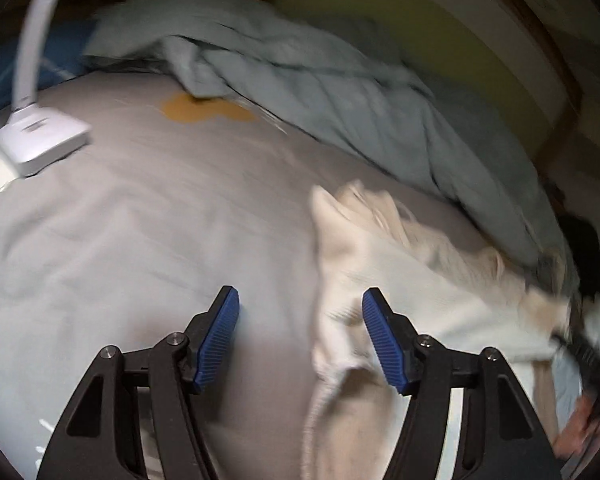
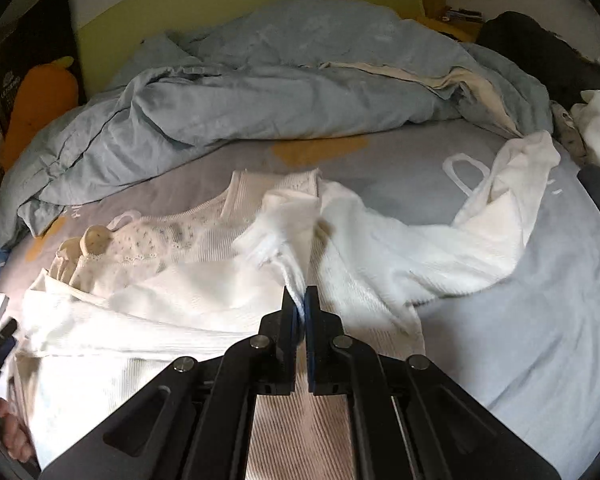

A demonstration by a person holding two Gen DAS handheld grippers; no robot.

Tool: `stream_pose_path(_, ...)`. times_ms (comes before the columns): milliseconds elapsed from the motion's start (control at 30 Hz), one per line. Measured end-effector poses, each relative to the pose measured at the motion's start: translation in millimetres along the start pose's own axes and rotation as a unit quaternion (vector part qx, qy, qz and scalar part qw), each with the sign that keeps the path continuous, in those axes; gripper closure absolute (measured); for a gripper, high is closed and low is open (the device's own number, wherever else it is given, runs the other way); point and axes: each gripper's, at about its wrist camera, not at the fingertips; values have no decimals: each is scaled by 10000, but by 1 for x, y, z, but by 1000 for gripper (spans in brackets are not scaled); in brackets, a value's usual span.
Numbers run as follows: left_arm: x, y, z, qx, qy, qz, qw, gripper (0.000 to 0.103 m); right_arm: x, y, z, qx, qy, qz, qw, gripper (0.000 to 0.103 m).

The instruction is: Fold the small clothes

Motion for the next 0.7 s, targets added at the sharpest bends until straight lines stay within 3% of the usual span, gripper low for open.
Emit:
stream_pose_path(67, 5, -2, 12, 303, -156, -157, 9993, 42, -20, 12, -5, 10, 422, 492, 9979, 101)
stream_pose_path(133, 9, -6, 13, 322, -679, -437, 9962, 41, -43, 17, -8, -22, 656, 1083, 9919, 101)
stream_pose_path(167, 14, -6, 11, 200, -910, -633, 9936, 41, -51, 15, -6, -73, 558, 1268, 9903, 101)
stream_pose_path(233, 18, -7, 9, 102, -703, -688, 9951, 59, -40, 11, -5, -149, -37, 832, 9964, 101)
stream_pose_path(267, 18, -7, 9, 63, -565, -664, 9962, 79, -27, 7, 0, -90, -241, 404, 9989, 101)
stream_pose_path(300, 18, -7, 6, -23, -583, -667, 9961, 91, -11, -3, 10, 127, -282, -129, 9994, 101)
stream_pose_path(367, 14, -7, 1, -151, -667, -582, 9960, 94, 6, -20, 28, 623, -190, -628, 9959, 100)
stream_pose_path(467, -1, -5, 0, -105, -418, -221, 9988, 95, 8, -30, 49, 1112, 88, -599, 9920, 91)
stream_pose_path(533, -8, -4, 2, 31, -30, -23, 10000, 93, 5, -25, 54, 1191, 212, -462, 9916, 76)
stream_pose_path(567, -12, -1, 1, 87, 263, 82, 9996, 87, 2, -17, 56, 1142, 250, -342, 9926, 71)
stream_pose_path(600, -13, 1, -1, 137, 334, 69, 9993, 59, -2, -13, 58, 1066, 224, -235, 9938, 59)
stream_pose_path(633, -13, 5, -1, 161, 177, 31, 9997, 41, -4, -6, 59, 985, 193, -107, 9949, 53)
stream_pose_path(700, -16, 17, -5, 73, -386, 38, 9992, 41, -4, 12, 61, 705, 252, 71, 9972, 53)
Point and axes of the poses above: each gripper's, at about its wrist camera, not at the fingertips, and x roughly the way its jaws point, z to its right, y to its top, and after that the axes turned 1 degree about y, right-handed
